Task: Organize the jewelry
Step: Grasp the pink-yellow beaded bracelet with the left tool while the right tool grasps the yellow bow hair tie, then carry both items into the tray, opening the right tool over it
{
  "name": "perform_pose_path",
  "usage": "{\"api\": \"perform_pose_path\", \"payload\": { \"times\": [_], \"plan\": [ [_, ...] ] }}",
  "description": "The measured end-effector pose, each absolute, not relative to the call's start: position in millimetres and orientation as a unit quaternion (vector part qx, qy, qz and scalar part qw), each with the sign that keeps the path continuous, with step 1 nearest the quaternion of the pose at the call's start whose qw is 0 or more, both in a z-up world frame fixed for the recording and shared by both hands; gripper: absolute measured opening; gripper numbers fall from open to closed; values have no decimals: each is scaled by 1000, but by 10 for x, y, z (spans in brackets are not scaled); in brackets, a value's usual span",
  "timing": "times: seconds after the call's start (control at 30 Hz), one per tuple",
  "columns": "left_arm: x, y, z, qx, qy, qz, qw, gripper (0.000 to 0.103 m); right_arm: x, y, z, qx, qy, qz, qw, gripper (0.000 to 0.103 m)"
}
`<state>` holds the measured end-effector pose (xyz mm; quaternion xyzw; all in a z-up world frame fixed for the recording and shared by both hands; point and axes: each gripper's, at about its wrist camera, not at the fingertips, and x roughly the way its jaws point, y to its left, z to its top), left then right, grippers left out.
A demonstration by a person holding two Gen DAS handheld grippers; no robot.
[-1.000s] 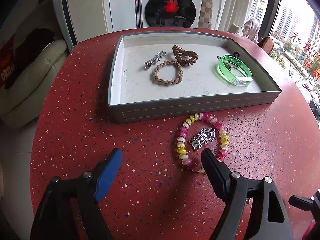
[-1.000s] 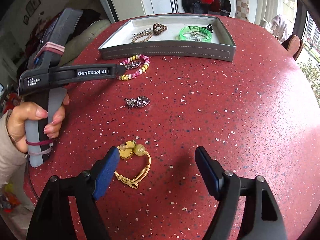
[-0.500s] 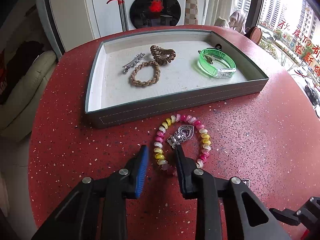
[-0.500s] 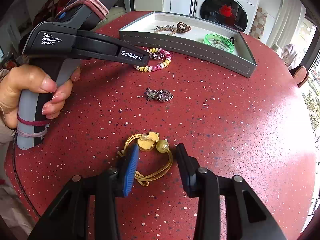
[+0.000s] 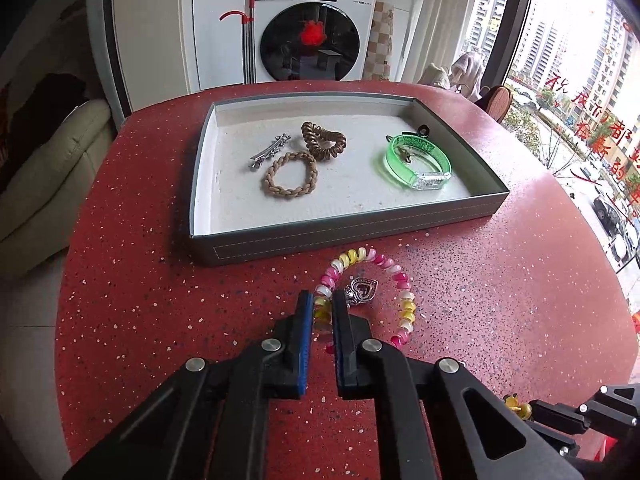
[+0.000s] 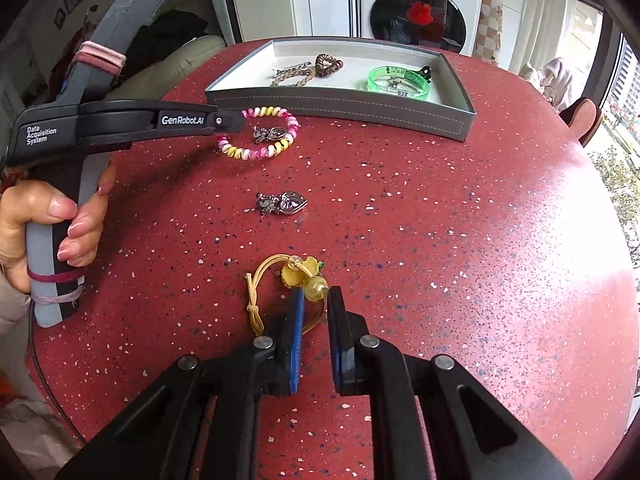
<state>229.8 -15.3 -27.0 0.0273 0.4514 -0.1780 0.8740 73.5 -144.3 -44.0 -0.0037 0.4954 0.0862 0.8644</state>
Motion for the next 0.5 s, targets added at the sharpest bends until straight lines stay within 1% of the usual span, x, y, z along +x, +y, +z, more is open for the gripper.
{"api": "perform_pose_path", "payload": {
  "times": [0.5],
  "plan": [
    [2166, -8, 165, 1, 411, -194, 891, 28, 851, -1760, -73, 44, 455, 64, 887, 12]
  ]
}}
